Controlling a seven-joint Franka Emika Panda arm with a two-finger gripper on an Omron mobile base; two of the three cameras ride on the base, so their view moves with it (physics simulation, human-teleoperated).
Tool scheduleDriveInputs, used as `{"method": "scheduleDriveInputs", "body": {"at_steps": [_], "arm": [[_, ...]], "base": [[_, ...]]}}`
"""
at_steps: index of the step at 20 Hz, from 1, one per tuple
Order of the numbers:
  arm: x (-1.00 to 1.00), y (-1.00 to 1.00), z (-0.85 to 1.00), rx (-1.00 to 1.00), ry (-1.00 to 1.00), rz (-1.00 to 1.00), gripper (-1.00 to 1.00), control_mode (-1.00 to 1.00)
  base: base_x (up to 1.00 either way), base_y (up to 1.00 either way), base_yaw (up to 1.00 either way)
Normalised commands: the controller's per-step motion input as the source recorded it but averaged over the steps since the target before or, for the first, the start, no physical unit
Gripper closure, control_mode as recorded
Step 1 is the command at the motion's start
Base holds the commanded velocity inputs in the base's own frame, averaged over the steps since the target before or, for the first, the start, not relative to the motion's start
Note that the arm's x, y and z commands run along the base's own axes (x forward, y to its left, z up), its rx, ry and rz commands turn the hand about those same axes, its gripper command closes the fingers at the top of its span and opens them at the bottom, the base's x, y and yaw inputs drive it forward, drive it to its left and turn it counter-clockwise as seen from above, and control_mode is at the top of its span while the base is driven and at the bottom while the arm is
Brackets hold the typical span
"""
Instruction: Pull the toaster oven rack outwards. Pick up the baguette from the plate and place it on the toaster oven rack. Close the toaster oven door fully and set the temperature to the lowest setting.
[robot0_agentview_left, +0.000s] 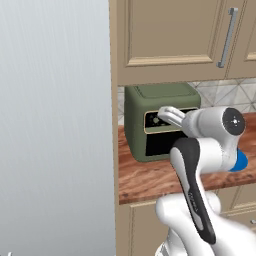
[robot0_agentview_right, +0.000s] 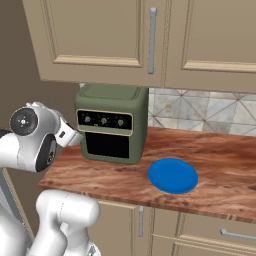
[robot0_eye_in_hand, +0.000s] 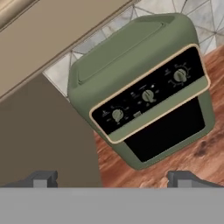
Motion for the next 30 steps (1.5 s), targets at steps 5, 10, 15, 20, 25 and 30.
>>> {"method": "scheduleDriveInputs", "body": {"at_steps": [5, 10, 15, 20, 25, 30], "arm": [[0.05, -0.11, -0.01, 0.11, 0.0, -0.02, -1.0, -1.0], [0.13, 0.0, 0.0, 0.03, -0.01, -0.01, -1.0, -1.0], [0.14, 0.0, 0.0, 0.01, -0.02, -0.01, -1.0, -1.0], [0.23, 0.0, 0.0, 0.0, 0.05, 0.0, -1.0, -1.0], [0.25, 0.0, -0.02, 0.0, 0.01, 0.0, -1.0, -1.0], [0.06, -0.04, -0.19, 0.0, 0.0, 0.0, -1.0, -1.0]], "base": [[0.0, 0.0, 0.0], [0.0, 0.0, 0.0], [0.0, 0.0, 0.0], [0.0, 0.0, 0.0], [0.0, 0.0, 0.0], [0.0, 0.0, 0.0]]}}
